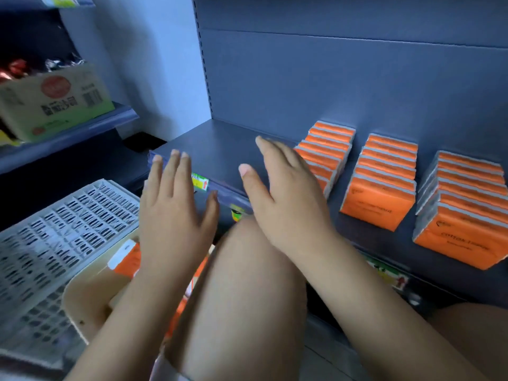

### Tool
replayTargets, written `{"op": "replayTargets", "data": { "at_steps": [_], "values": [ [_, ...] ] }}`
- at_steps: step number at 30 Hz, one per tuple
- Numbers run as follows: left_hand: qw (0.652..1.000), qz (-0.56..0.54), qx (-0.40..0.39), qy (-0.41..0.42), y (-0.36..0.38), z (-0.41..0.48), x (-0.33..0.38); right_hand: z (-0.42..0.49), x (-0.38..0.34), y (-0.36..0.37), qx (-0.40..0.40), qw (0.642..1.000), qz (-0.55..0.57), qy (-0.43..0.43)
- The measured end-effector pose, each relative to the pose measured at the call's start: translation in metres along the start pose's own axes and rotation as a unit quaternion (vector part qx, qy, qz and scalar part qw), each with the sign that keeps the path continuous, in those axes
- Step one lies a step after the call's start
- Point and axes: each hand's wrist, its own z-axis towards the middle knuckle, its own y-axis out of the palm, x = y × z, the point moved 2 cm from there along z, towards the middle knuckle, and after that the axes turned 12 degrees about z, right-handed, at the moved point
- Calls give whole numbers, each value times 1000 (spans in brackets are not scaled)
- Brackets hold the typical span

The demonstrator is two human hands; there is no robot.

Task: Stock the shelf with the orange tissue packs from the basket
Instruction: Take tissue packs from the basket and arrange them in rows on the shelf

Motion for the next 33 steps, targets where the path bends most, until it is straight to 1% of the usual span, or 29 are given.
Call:
{"op": "replayTargets", "data": {
  "at_steps": [3, 5, 8, 11, 14, 17, 19, 23, 25, 26, 28, 30, 33],
  "values": [
    [996, 29, -44, -72, -9, -44, -56, -13, -45, 50, -61, 996, -7, -65],
    [989, 71, -83, -98, -12, -71, -94, -28, -70, 90, -114, 990, -7, -81],
    [971, 133, -139, -139, -9, -112, -142, -51, -86, 151, -181, 981, 2, -64],
    [955, 160, -171, -180, -4, -145, -169, -71, -74, 200, -256, 965, -34, -45],
    [944, 146, -217, -201, 13, -167, -179, -91, -38, 229, -359, 929, -96, -9],
    [928, 121, -274, -221, 33, -183, -182, -106, -6, 242, -452, 878, -137, 72],
    [917, 109, -308, -228, 45, -190, -180, -111, 5, 251, -477, 855, -156, 126],
    [909, 93, -344, -218, 70, -201, -176, -120, 12, 273, -497, 832, -151, 192],
    [888, 94, -378, -244, 82, -206, -177, -123, 14, 284, -504, 824, -144, 213],
    [871, 97, -402, -266, 87, -207, -176, -123, 15, 288, -508, 821, -145, 216],
    [822, 120, -462, -310, 98, -206, -176, -123, 21, 300, -521, 808, -157, 226],
    [777, 146, -517, -328, 113, -205, -179, -123, 31, 312, -531, 793, -163, 250],
    [742, 116, -544, -374, 138, -209, -190, -123, 45, 327, -544, 767, -155, 304]
  ]
}}
